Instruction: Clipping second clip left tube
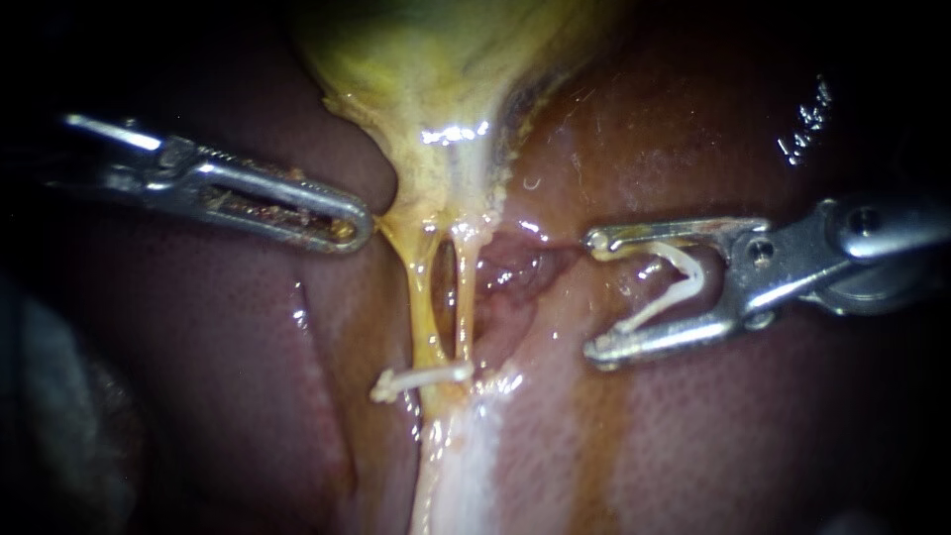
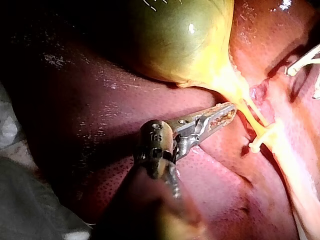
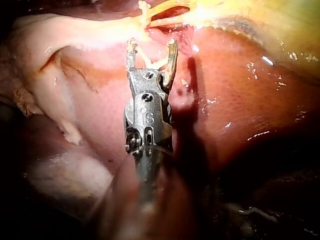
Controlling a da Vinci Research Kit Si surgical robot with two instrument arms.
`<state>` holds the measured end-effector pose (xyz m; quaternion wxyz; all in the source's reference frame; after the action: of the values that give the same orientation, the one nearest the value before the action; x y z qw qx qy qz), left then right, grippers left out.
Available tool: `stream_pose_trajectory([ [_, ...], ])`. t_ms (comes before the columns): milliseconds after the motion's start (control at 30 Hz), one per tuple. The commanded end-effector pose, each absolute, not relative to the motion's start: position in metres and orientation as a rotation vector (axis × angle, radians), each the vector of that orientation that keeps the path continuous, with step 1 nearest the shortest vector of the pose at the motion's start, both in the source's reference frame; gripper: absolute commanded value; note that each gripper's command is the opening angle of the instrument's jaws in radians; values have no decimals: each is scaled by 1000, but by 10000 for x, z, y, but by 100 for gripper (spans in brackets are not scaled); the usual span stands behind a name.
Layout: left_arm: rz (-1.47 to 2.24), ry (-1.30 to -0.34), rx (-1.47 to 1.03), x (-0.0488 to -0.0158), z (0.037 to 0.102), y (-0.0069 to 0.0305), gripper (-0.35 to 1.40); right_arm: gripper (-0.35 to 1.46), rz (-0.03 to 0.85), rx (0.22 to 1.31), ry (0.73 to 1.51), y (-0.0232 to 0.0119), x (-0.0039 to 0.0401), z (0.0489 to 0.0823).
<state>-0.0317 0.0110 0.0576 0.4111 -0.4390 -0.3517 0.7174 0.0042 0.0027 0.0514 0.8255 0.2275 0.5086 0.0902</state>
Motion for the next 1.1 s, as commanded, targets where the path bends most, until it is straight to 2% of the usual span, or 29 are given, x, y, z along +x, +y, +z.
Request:
stream_pose_trajectory([
  [33,1805,-885,-1105,-317,575,110,-35,50,192,483,1081,27,42,514],
  [233,1801,-890,-1102,-310,571,110,-35,50,192,483,1081,26,42,514],
  [533,1768,-874,-1117,-276,534,124,-35,50,192,483,1081,26,43,513],
  [700,1750,-872,-1128,-272,520,127,-35,50,189,490,1081,24,46,511],
  [933,1749,-870,-1127,-274,519,126,-35,50,173,519,1083,17,77,506],
  [1100,1749,-868,-1127,-277,520,126,-35,49,232,569,1065,16,103,504],
])
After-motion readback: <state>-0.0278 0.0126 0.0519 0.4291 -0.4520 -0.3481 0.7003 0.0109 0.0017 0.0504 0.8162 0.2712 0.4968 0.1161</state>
